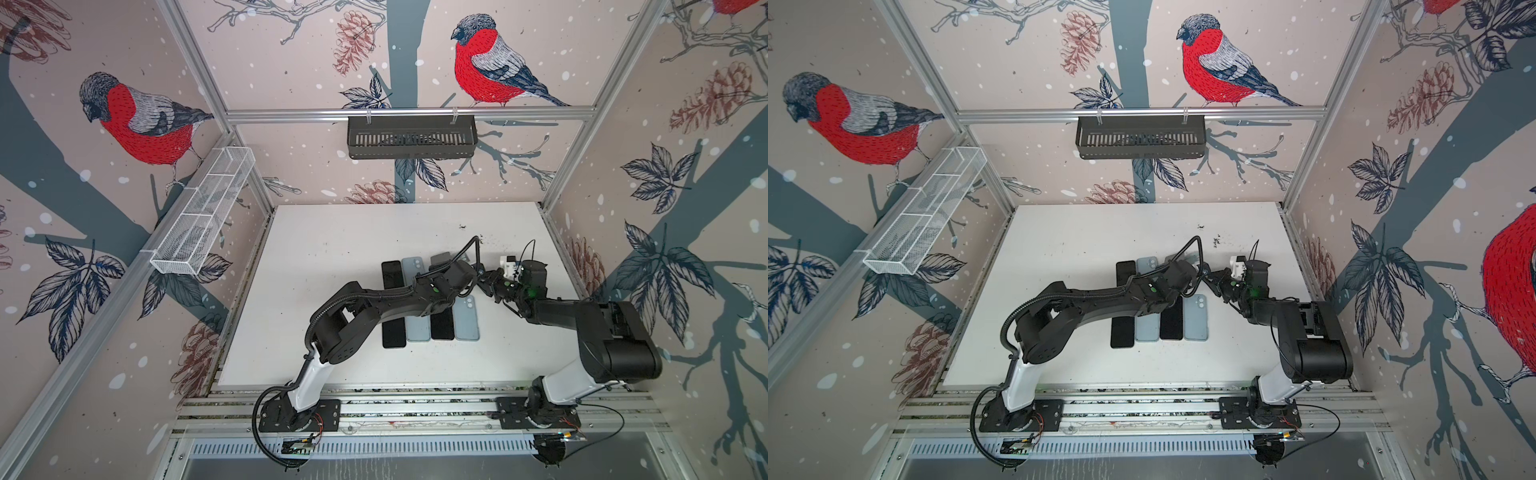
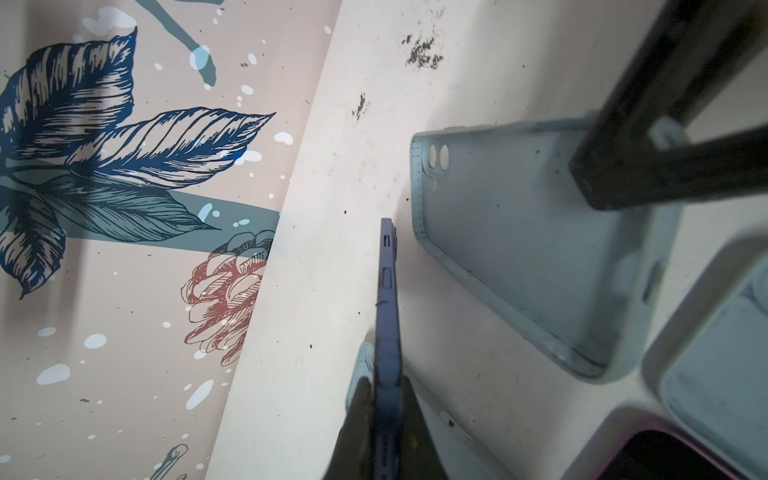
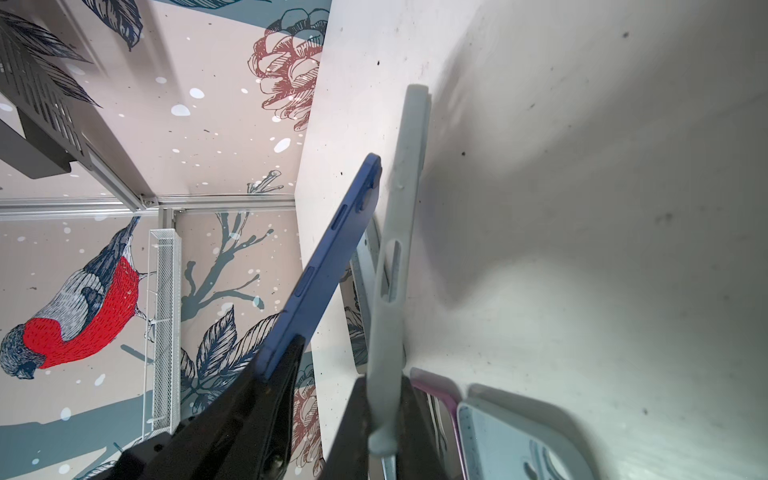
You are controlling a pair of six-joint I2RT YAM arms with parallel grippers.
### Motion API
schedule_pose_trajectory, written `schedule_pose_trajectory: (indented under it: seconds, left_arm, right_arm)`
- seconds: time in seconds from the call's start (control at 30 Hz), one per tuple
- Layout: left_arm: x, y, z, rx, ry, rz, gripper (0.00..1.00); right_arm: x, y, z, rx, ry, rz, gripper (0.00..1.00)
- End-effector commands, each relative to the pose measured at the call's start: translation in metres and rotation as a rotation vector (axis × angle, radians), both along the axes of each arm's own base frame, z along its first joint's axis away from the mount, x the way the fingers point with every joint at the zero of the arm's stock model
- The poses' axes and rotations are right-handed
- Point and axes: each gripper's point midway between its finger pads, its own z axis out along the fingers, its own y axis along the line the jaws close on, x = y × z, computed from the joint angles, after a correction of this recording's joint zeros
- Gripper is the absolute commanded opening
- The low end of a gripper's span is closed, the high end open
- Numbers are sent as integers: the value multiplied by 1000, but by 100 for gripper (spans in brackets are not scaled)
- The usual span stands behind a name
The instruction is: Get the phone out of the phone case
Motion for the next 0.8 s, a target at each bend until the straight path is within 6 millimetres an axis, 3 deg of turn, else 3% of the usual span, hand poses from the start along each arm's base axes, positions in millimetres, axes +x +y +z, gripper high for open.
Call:
schedule_pose_trajectory:
  seconds: [0.0, 0.47, 0.57, 0.77]
  left_arm:
    - [4, 3, 3, 45, -44, 21, 0]
    - [-6, -1, -39, 75, 21, -15, 0]
    - [-9, -3, -42, 55, 35, -30, 13]
    - [-13, -5, -44, 22, 58, -34, 25]
  right_arm:
    - [4, 2, 7, 4, -45, 18, 0]
    - [8, -5, -9, -46, -19, -14, 0]
    - [9, -5, -10, -45, -22, -21, 0]
    - [9, -5, -13, -36, -16, -26, 1]
